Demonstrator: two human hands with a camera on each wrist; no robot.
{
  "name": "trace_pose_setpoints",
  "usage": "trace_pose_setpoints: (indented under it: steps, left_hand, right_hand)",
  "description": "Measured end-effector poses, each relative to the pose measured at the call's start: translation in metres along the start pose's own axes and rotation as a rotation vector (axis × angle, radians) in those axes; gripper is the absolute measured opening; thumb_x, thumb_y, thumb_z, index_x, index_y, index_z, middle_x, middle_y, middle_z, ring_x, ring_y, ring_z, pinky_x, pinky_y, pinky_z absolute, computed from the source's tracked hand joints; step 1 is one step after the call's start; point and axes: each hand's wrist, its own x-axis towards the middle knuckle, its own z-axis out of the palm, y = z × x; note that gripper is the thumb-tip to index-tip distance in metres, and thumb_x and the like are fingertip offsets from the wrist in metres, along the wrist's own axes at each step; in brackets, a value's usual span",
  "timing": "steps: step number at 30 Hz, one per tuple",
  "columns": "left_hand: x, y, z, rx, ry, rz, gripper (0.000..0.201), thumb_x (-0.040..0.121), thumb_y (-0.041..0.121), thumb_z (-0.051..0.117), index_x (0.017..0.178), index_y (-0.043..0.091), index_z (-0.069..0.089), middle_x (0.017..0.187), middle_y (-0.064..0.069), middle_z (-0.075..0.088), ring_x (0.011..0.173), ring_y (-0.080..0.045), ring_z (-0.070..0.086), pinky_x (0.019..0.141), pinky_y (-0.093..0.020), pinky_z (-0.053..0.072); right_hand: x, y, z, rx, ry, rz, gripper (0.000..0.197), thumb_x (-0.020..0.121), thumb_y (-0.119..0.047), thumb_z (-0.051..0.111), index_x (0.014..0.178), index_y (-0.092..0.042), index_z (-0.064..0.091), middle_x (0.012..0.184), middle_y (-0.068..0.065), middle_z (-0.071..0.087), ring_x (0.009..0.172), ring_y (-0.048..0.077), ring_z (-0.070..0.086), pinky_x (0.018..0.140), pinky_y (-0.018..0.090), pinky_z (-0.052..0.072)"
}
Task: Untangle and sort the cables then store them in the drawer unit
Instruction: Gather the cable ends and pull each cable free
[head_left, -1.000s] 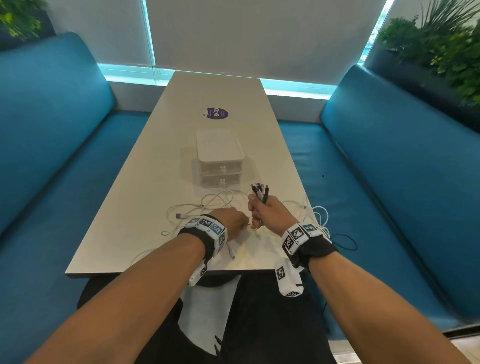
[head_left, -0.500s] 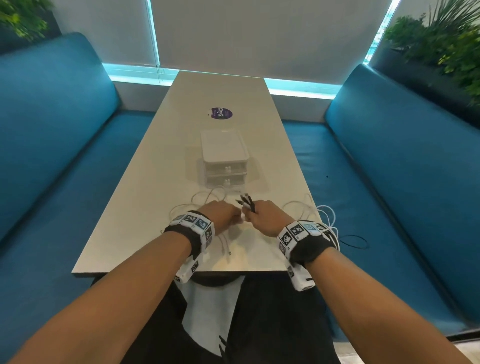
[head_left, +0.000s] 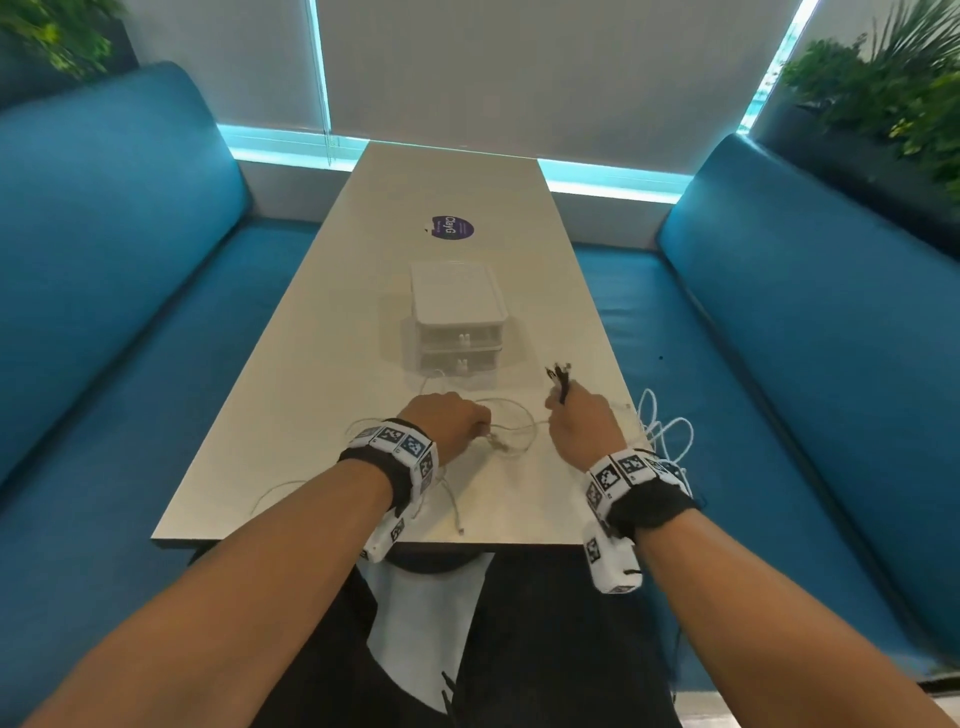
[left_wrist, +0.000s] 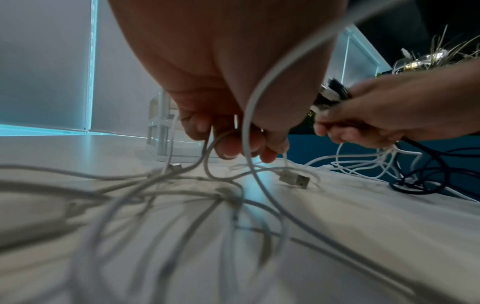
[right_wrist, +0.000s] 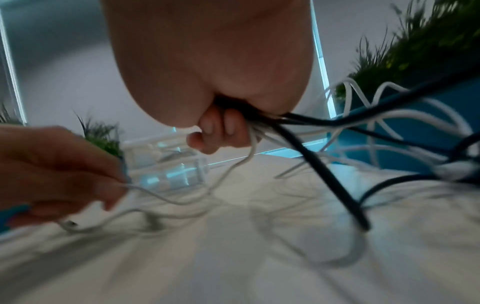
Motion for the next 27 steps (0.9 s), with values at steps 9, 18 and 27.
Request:
trace_pose_setpoints:
  steps: [9, 18, 27]
  left_hand:
    - [0.004, 0.011, 0.007, -0.082, 0.099, 0.046, 0.028, 0.106, 0.035, 0.036, 0.120, 0.029, 0.059, 0.093, -0.005, 0.068, 0.074, -0.026, 0.058, 0.066, -0.037, 0.049]
    - [0.003, -0.003, 0.007, -0.200, 0.059, -0.002, 0.027, 0.107, 0.032, 0.036, 0.107, 0.015, 0.057, 0.082, -0.005, 0.057, 0.071, -0.027, 0.054, 0.067, -0.036, 0.045]
    - [0.011, -0.013, 0.001, -0.294, 0.058, 0.009, 0.024, 0.106, 0.033, 0.040, 0.095, 0.019, 0.056, 0.083, -0.002, 0.058, 0.075, -0.024, 0.057, 0.072, -0.037, 0.048]
  right_hand:
    - [-0.016, -0.030, 0.012, 0.115, -0.269, -0.157, 0.018, 0.099, -0.016, 0.042, 0.099, -0.013, 0.059, 0.095, 0.010, 0.063, 0.093, 0.031, 0.061, 0.073, 0.031, 0.039]
    - [-0.011, -0.018, 0.013, 0.048, -0.228, -0.177, 0.023, 0.102, -0.022, 0.044, 0.105, -0.014, 0.065, 0.104, 0.008, 0.069, 0.096, 0.028, 0.063, 0.081, 0.034, 0.046]
    - [-0.013, -0.017, 0.008, -0.216, -0.051, -0.137, 0.029, 0.092, -0.043, 0.041, 0.099, -0.021, 0.058, 0.087, 0.007, 0.064, 0.081, 0.032, 0.062, 0.077, 0.042, 0.054]
